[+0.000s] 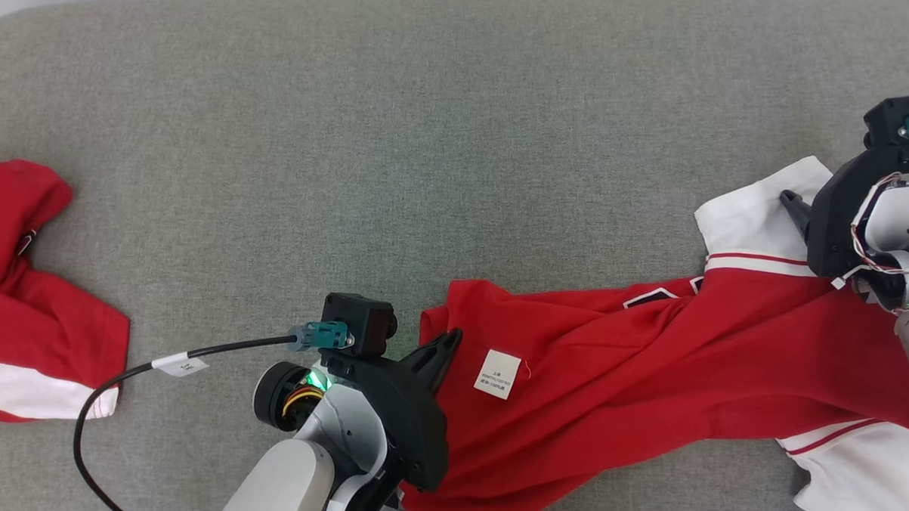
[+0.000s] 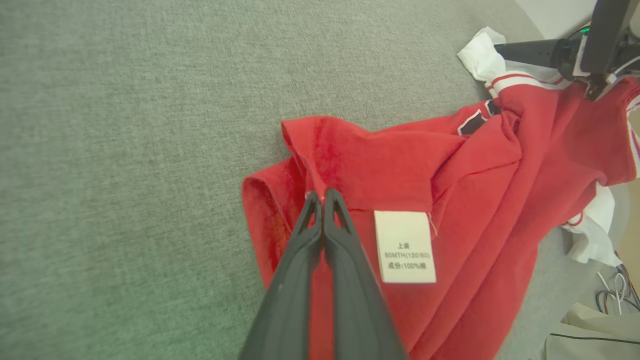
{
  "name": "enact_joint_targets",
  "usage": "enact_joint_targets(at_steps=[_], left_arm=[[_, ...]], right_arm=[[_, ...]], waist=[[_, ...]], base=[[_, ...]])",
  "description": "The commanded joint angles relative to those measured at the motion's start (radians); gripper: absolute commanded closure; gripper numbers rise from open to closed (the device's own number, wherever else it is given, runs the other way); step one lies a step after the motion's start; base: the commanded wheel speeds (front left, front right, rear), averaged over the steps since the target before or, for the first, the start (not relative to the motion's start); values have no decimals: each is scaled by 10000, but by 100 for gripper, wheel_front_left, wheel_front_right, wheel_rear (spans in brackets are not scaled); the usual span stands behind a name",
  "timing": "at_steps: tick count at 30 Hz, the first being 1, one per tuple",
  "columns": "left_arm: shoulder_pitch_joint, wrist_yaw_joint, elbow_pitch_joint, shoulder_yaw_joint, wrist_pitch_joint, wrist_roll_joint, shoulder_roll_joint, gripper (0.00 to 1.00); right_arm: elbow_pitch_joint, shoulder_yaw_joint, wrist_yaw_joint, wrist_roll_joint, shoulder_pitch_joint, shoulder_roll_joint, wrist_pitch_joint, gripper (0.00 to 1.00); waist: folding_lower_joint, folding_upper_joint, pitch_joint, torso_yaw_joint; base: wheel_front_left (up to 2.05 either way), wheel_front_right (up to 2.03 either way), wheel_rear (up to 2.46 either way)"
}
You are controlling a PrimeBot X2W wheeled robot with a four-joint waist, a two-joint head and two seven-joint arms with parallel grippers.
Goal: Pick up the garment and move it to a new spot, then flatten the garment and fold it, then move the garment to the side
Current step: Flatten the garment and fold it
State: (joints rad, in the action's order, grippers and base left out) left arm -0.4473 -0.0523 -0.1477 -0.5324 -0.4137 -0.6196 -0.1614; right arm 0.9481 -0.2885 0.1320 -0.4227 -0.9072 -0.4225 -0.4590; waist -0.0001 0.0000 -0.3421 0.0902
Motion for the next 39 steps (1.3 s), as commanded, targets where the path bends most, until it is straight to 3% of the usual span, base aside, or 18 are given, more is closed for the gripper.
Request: enact_joint_targets(at_steps=[1, 2, 3, 5, 6, 13, 20, 28, 30, 32, 35, 39], left_arm=[[-39, 2, 12, 7, 79, -93, 38, 100], [-39, 2, 12, 7, 79, -93, 38, 100], [-52, -5, 9, 19, 85, -114, 57, 100], [-73, -9, -7, 26, 94, -144, 56, 100], [-81, -7, -19, 39, 110, -170, 56, 100], [-224, -25, -169, 285, 536, -374, 196, 100], [-1089, -142, -365, 1487, 1230, -1584, 547, 100], [-4142, 45, -827, 3605, 977, -3327, 451, 100], [-5012, 170, -1009, 4110, 869, -3522, 104, 100], [-5957, 242, -1058, 4372, 849, -3373, -280, 100], [-7413, 425, -1051, 4952, 1468, -3313, -433, 100], [-9135, 263, -1175, 5617, 2701, -3310, -384, 100]], right_arm=[[193, -95, -27, -75, 184, -74, -188, 0], [193, -95, -27, -75, 184, -74, -188, 0], [219, -114, -27, -163, 204, -89, -217, 17], [120, -257, -27, -271, 230, -117, -190, 88], [24, -343, -27, -316, 221, -157, -71, 100], [-346, -437, -27, -218, -230, -593, 920, 100], [-1063, -92, -27, -375, -1176, -238, 2475, 100], [-1899, 947, -27, -1268, -3622, 797, 3561, 100], [-2127, 1285, -25, -1739, -4393, 1152, 3715, 100], [-2391, 1163, -25, -1469, -5206, 1055, 3940, 100], [-2486, 1694, -25, -1400, -6396, 1321, 4623, 100], [-2520, 2307, -25, -915, -7777, 1535, 5829, 100]], waist=[[1, 0, -42, 49], [1, 0, -42, 49], [1, 0, -50, 60], [1, 0, -84, 53], [1, 0, -101, 33], [1, 0, -171, -163], [1, 0, -453, -556], [1, 0, -1398, -1308], [1, 0, -1725, -1557], [1, 0, -2103, -1800], [1, 0, -2594, -2051], [1, 0, -3065, -2288]], base=[[0, 0, 0], [0, 0, 0], [0, 0, 0], [0, 0, 0], [0, 0, 0], [0, 0, 0], [0, 0, 0], [0, 0, 0], [0, 0, 0], [0, 0, 0], [0, 0, 0], [0, 0, 0]])
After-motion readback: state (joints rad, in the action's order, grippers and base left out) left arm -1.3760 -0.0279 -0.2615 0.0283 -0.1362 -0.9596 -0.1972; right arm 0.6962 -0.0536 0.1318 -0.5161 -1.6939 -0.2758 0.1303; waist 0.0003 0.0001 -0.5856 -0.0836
